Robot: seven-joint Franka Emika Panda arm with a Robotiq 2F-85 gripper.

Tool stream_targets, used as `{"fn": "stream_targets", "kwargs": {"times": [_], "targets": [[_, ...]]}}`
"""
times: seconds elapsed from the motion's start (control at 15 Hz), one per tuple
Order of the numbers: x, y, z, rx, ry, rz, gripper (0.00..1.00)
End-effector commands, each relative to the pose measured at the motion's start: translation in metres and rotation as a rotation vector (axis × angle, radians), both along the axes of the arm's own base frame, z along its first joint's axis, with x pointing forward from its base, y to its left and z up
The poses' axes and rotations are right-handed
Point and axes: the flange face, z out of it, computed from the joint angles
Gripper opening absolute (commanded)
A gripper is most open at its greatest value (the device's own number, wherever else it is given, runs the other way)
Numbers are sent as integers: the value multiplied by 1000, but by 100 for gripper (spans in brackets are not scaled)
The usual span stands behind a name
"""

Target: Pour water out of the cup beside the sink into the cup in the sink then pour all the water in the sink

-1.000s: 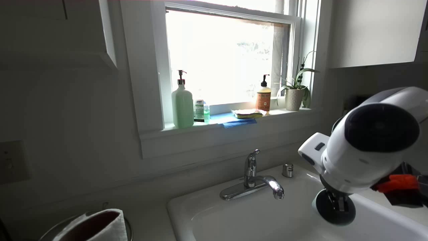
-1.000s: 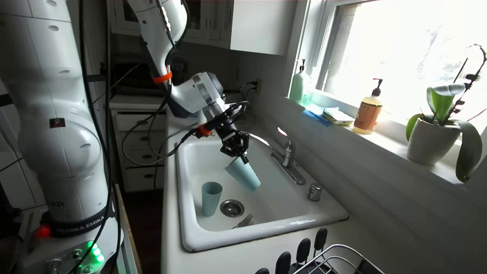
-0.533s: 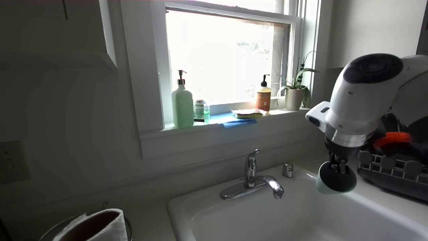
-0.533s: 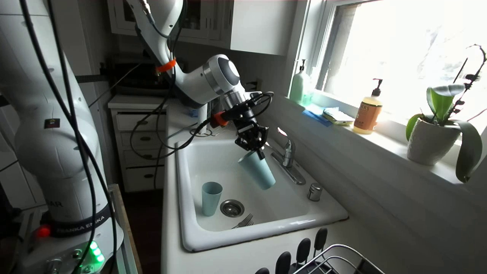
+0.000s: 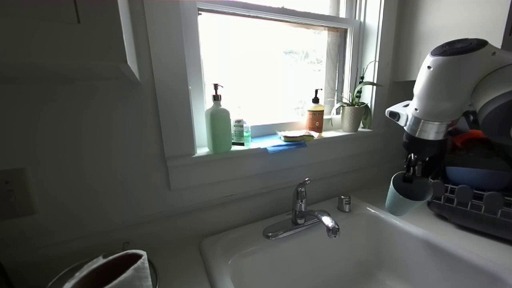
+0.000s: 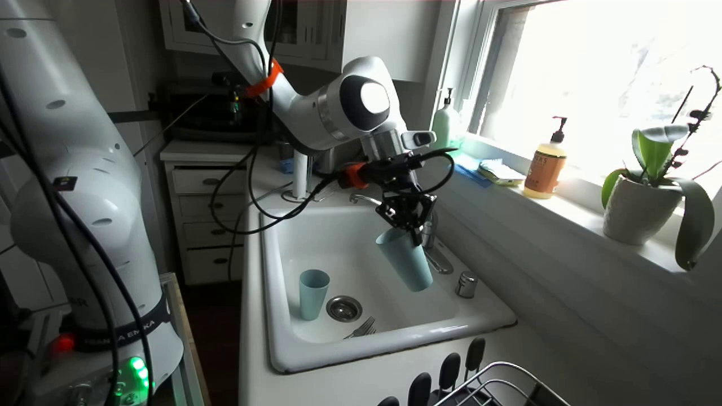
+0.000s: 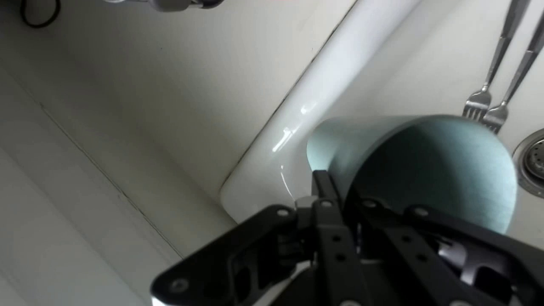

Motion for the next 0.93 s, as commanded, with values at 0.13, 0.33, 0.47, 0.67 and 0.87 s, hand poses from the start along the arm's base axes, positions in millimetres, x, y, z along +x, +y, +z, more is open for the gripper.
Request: {"fn": "stream_targets", "kwargs": {"times": [0.13, 0.33, 0.47, 0.67, 0.87], "targets": [[-1, -52, 18, 96, 3, -91, 1], [-7, -85, 23, 131, -8, -166, 1], [-10, -103, 24, 157, -11, -207, 1], [-15, -100, 22, 142, -24, -204, 4], [-7, -106, 13, 155, 7, -240, 1]]}}
